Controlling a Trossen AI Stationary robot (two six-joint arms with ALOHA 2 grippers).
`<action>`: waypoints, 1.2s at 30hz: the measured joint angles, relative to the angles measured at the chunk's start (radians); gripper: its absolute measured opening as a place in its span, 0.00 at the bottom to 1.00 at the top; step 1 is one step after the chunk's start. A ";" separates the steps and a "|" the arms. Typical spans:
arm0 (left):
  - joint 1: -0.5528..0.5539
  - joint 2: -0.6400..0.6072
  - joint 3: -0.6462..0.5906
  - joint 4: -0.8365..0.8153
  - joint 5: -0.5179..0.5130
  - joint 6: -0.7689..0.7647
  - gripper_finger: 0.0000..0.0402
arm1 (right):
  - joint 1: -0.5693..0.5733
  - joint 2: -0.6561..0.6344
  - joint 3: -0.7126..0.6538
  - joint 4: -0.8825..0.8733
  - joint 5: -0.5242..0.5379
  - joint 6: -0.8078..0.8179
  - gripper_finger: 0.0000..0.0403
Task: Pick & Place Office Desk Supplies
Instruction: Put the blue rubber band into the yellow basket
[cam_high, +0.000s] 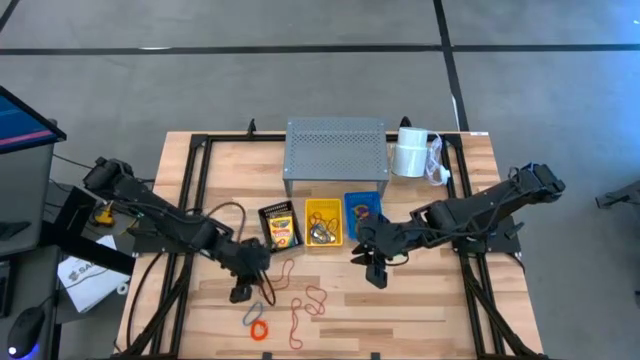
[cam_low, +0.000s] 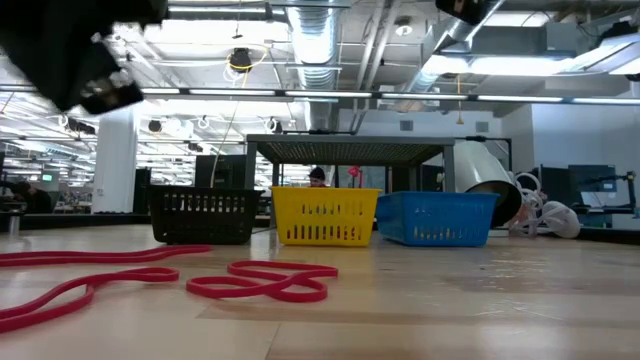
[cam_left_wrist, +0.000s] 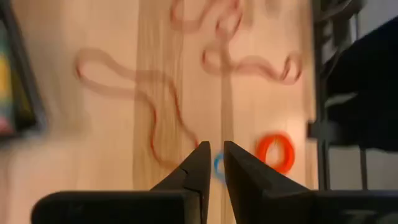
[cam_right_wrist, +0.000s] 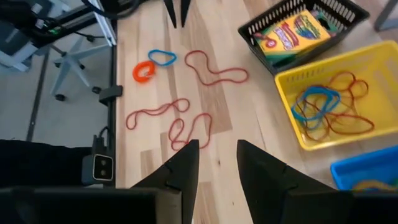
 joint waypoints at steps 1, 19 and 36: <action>-0.003 0.018 0.001 -0.014 0.017 -0.012 0.09 | 0.005 0.000 0.000 -0.012 0.007 0.008 0.26; -0.229 0.191 0.004 0.121 0.019 0.538 0.09 | 0.033 0.000 0.000 -0.078 0.069 0.040 0.26; -0.165 0.323 0.004 0.170 -0.050 0.629 0.43 | 0.037 0.001 0.000 -0.098 0.068 0.063 0.26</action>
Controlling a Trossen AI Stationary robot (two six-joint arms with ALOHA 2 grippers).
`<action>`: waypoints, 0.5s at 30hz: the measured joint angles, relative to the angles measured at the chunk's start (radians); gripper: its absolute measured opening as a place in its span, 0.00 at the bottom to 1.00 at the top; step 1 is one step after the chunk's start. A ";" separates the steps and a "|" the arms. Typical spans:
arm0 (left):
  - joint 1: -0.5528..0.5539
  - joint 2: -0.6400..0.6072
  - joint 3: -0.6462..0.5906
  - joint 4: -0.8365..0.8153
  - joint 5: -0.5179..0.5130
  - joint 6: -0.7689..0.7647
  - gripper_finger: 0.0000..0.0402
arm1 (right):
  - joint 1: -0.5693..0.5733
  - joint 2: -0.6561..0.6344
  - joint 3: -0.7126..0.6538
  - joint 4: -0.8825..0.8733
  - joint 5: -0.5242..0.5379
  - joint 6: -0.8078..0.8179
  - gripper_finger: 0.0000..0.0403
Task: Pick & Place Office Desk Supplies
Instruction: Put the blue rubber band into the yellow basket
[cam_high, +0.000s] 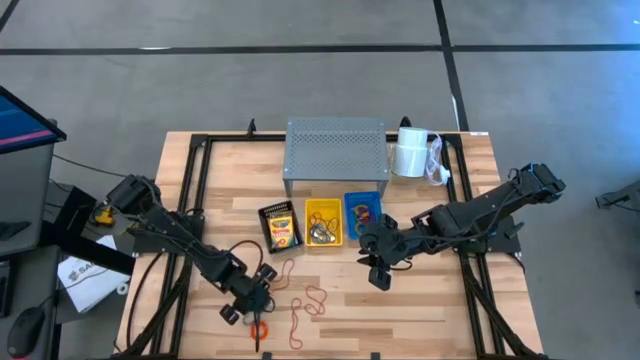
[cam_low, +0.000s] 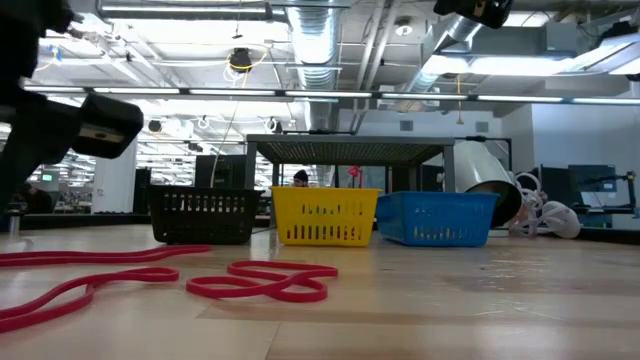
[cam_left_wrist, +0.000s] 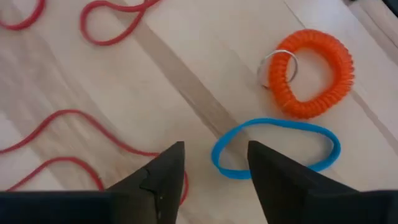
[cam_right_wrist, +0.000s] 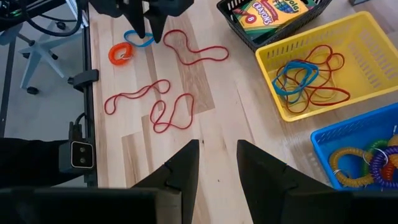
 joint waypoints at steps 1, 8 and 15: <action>-0.002 0.005 0.000 0.005 0.004 0.011 0.44 | 0.002 0.000 0.000 0.000 0.000 0.001 0.26; -0.019 0.007 0.000 0.010 0.005 0.127 0.43 | 0.005 0.000 0.000 -0.003 -0.003 0.001 0.26; -0.019 0.007 0.000 0.014 0.005 0.129 0.34 | 0.005 0.000 0.000 -0.008 -0.003 0.001 0.26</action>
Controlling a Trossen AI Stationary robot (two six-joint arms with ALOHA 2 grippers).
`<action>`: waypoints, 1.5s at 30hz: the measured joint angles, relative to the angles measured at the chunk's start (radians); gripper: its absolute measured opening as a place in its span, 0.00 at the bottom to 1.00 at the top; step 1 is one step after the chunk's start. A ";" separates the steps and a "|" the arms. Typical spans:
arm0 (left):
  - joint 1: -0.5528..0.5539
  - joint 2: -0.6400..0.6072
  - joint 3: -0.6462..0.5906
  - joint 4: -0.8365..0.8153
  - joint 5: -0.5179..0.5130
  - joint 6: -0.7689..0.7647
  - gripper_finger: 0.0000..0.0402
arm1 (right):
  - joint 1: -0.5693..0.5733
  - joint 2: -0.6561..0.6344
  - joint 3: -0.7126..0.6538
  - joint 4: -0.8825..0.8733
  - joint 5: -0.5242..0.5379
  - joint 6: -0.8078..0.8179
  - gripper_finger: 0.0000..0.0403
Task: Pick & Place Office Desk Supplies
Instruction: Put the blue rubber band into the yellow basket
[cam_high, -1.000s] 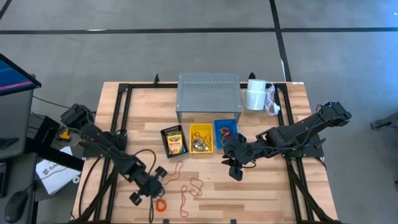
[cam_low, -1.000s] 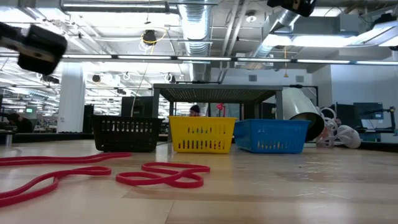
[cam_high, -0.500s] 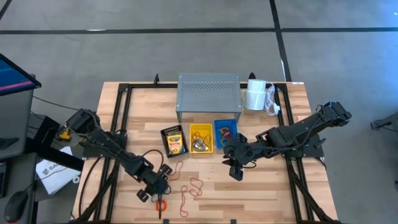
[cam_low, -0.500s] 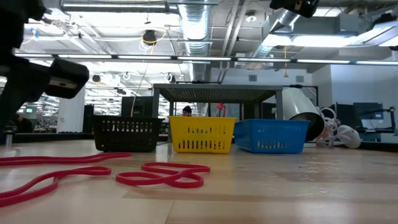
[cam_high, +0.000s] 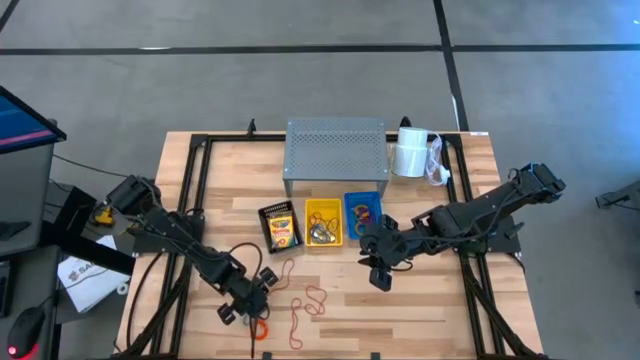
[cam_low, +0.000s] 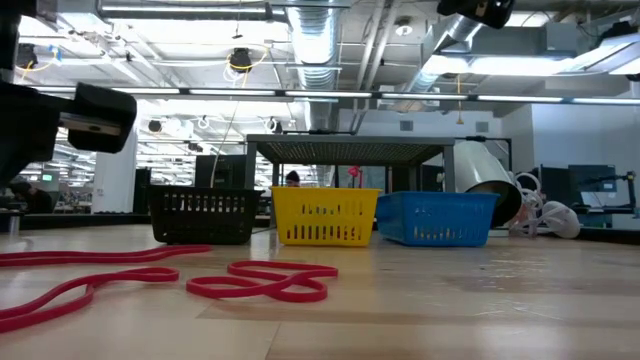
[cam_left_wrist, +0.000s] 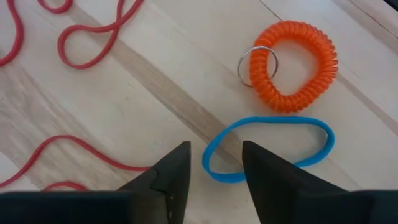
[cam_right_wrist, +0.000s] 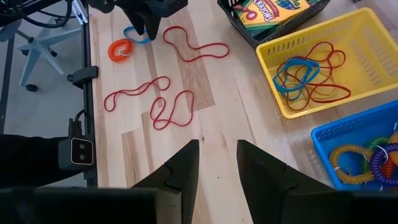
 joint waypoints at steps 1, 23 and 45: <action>0.000 0.000 -0.003 0.005 0.000 0.000 0.33 | 0.000 0.000 0.000 0.000 0.000 0.000 0.26; 0.010 0.046 -0.028 0.073 0.032 -0.061 0.04 | 0.001 0.000 0.000 -0.021 -0.023 0.023 0.26; 0.032 -0.173 -0.029 0.053 -0.233 -0.296 0.00 | 0.026 0.000 0.000 -0.008 -0.023 0.077 0.26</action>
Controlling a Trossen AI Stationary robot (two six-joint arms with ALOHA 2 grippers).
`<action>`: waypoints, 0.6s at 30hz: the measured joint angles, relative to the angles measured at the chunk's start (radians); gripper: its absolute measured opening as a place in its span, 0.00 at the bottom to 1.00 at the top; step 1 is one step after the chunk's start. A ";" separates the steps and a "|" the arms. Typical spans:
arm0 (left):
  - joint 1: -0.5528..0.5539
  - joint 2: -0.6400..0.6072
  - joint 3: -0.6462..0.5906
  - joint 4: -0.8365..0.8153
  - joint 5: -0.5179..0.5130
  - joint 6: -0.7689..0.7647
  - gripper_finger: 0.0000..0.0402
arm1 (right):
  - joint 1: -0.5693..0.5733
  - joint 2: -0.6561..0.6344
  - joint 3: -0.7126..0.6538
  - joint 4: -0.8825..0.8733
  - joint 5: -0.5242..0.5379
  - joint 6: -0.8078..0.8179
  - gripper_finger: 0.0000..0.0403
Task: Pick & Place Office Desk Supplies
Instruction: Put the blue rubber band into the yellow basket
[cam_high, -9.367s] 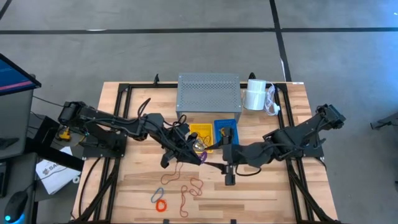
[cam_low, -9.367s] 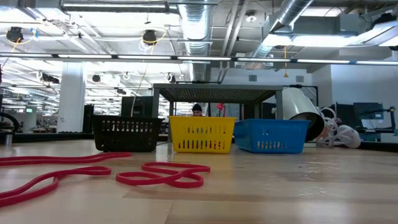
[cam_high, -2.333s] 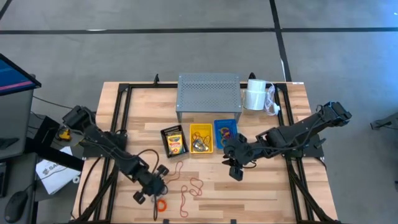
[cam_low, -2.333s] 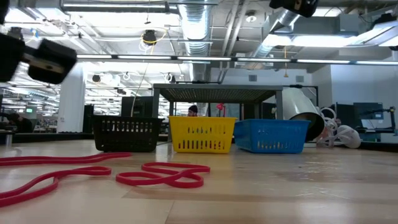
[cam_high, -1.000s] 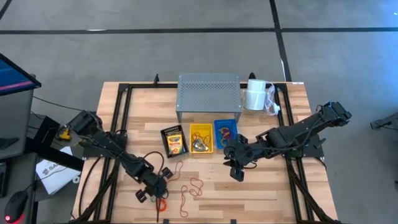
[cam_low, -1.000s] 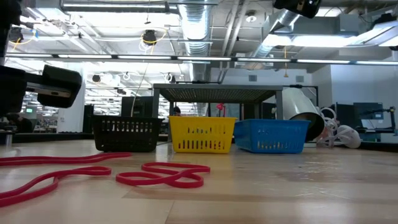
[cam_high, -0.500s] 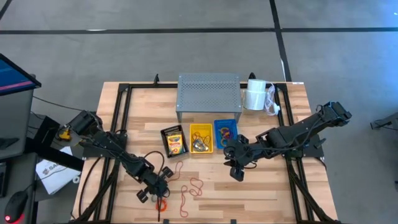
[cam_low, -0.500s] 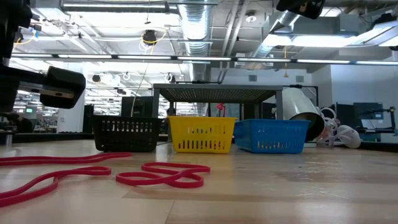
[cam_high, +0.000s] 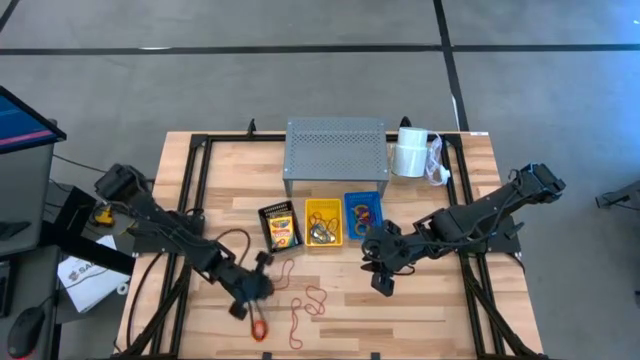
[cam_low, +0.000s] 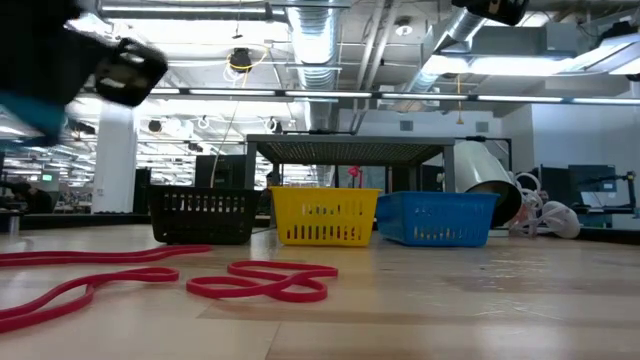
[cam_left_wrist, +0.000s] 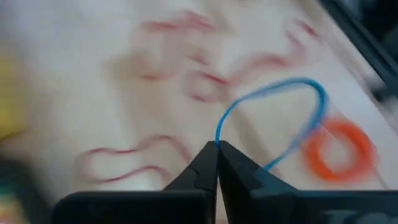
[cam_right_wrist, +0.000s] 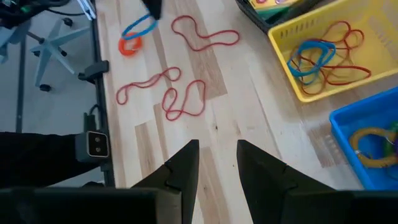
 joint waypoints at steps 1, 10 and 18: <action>0.008 -0.018 0.000 0.000 -0.056 -0.056 0.00 | 0.000 0.000 0.000 0.010 0.000 0.003 0.26; 0.151 -0.164 0.002 0.054 -0.524 -0.566 0.00 | -0.009 0.000 0.000 0.142 0.056 0.026 0.26; 0.363 -0.177 0.002 0.297 -0.351 -0.530 0.00 | 0.029 0.000 0.000 0.149 0.061 0.061 0.26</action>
